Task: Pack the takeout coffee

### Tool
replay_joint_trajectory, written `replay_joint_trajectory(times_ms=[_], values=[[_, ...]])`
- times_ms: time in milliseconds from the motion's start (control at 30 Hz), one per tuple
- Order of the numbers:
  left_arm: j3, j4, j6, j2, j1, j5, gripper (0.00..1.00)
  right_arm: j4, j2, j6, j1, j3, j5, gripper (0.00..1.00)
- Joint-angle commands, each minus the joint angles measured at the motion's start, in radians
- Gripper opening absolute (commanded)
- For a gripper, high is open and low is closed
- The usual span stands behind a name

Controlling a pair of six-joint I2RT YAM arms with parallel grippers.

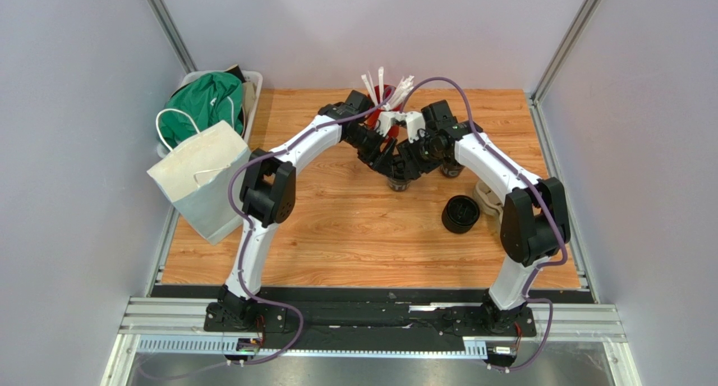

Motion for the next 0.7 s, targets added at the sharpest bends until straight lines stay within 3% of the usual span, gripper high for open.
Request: replay_joint_trajectory(times_ms=[0,667], values=[[0.082,0.020,-0.018,0.047,-0.021,-0.014,0.71,0.059,0.026,0.016,-0.026,0.060,0.011,0.55],[0.245,0.035,-0.080,0.137,-0.035,-0.040,0.72,0.091,0.046,0.039,-0.109,0.155,0.003,0.55]])
